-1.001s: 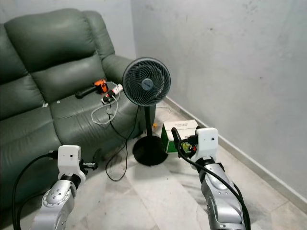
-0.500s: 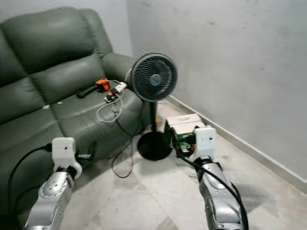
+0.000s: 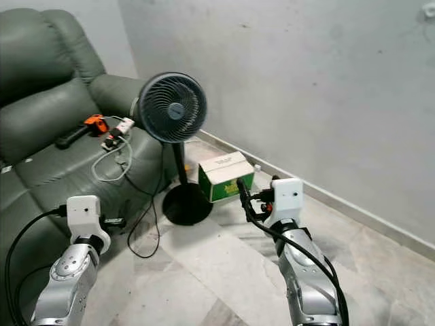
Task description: Hang keys on a hook
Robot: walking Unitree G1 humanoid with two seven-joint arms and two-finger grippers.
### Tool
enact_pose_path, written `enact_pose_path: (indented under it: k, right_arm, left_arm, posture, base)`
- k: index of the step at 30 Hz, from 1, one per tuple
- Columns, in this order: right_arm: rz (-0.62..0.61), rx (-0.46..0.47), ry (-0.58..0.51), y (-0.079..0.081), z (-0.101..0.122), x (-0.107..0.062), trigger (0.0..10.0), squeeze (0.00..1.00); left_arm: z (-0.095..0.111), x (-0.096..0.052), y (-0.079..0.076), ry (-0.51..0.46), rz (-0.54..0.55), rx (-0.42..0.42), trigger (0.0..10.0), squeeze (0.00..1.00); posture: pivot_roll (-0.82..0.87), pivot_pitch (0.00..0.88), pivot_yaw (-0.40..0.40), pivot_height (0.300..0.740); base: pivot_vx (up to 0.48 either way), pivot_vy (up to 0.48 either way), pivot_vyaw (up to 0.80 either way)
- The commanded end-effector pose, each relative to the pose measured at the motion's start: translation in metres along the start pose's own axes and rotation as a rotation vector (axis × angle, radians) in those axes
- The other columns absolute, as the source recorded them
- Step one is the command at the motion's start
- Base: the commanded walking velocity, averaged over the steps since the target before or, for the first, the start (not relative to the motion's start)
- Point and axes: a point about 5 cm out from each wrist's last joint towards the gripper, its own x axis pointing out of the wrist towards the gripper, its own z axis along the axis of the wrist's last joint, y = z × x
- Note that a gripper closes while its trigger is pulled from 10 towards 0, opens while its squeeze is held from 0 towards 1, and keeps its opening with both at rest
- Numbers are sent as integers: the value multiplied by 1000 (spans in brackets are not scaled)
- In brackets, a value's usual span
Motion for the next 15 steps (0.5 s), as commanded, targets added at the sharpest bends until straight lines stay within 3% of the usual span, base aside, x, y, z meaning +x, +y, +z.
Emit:
enact_pose_path:
  k: [1, 15]
  right_arm:
    - [-1, 4, -12, 0, 4, 2, 10000, 0]
    - [-2, 7, -13, 2, 4, 3, 10000, 0]
  left_arm:
    - [-1, 2, 5, 14, 13, 2, 10000, 0]
    - [-4, 3, 9, 44, 34, -9, 10000, 0]
  posture:
    - [-50, 0, 67, 740]
    - [-50, 0, 72, 740]
  base:
    - [0, 0, -800]
    - [0, 0, -800]
